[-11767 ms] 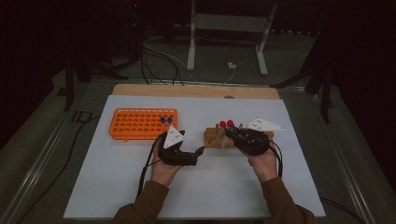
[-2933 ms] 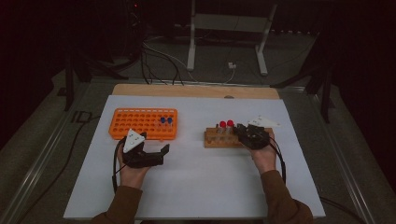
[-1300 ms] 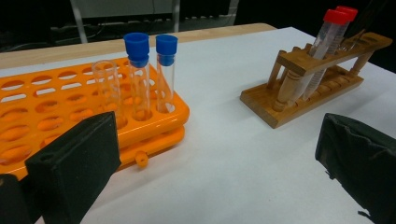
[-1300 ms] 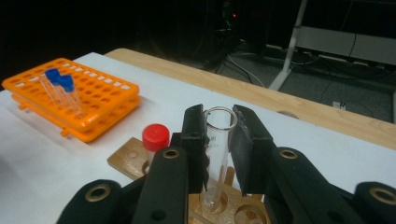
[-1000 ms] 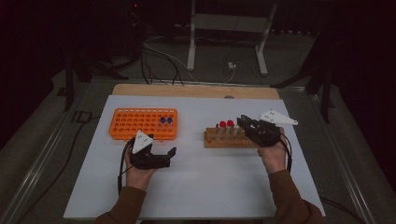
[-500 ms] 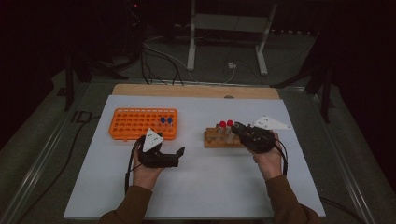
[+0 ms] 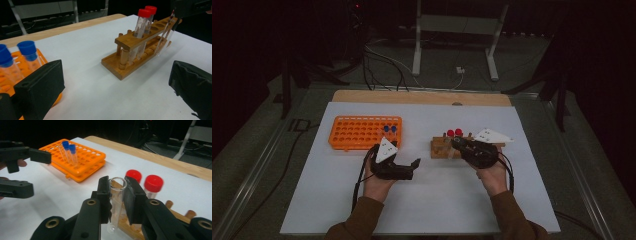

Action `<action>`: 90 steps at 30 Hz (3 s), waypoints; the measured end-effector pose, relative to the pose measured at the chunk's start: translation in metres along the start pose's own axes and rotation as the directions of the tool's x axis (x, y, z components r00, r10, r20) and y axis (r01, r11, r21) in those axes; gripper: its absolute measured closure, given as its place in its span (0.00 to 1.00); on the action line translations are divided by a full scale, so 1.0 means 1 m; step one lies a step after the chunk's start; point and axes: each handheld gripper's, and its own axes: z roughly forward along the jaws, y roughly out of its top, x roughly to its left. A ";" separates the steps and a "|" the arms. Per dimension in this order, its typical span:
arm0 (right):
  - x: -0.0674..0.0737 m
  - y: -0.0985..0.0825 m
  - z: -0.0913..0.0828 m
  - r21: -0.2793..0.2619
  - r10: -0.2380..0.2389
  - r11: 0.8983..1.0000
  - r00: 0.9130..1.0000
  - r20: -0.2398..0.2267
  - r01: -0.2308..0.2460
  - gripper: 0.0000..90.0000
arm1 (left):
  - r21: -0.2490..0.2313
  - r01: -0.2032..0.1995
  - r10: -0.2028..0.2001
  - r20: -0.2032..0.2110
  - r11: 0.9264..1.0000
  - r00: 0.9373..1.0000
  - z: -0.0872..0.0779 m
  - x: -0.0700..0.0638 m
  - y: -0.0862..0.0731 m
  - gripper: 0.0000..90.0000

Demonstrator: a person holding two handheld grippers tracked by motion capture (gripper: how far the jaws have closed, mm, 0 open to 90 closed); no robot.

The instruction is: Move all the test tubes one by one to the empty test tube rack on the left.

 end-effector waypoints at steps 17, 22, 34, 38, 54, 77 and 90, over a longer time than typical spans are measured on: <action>0.022 -0.001 0.015 0.015 -0.014 1.000 0.998 -0.068 0.015 0.84 | 0.026 -0.011 0.010 0.035 1.000 0.999 0.017 -0.016 0.006 0.05; 0.029 -0.001 0.020 0.018 -0.019 1.000 0.996 -0.088 0.021 0.84 | 0.039 -0.035 0.033 0.048 0.999 0.998 0.023 -0.023 0.008 0.08; 0.040 0.000 0.026 0.019 -0.015 1.000 0.992 -0.125 0.017 0.84 | 0.017 -0.055 0.053 0.095 0.998 0.994 0.031 -0.034 0.008 0.46; 0.041 -0.001 0.027 0.020 -0.014 1.000 0.991 -0.131 0.017 0.84 | 0.012 -0.063 0.061 0.114 0.998 0.992 0.031 -0.035 0.008 0.57; 0.043 -0.001 0.029 0.023 -0.017 1.000 0.990 -0.141 0.020 0.84 | 0.007 -0.080 0.078 0.144 0.997 0.987 0.033 -0.037 0.007 0.78; 0.033 0.000 0.022 0.011 0.002 1.000 0.990 -0.141 -0.001 0.39 | 0.016 -0.060 0.058 0.125 0.998 0.990 0.029 -0.028 0.008 0.84; 0.027 -0.006 0.017 0.008 0.001 1.000 0.997 -0.076 -0.001 0.16 | 0.010 -0.045 0.044 0.101 0.999 0.994 0.020 -0.018 0.008 0.84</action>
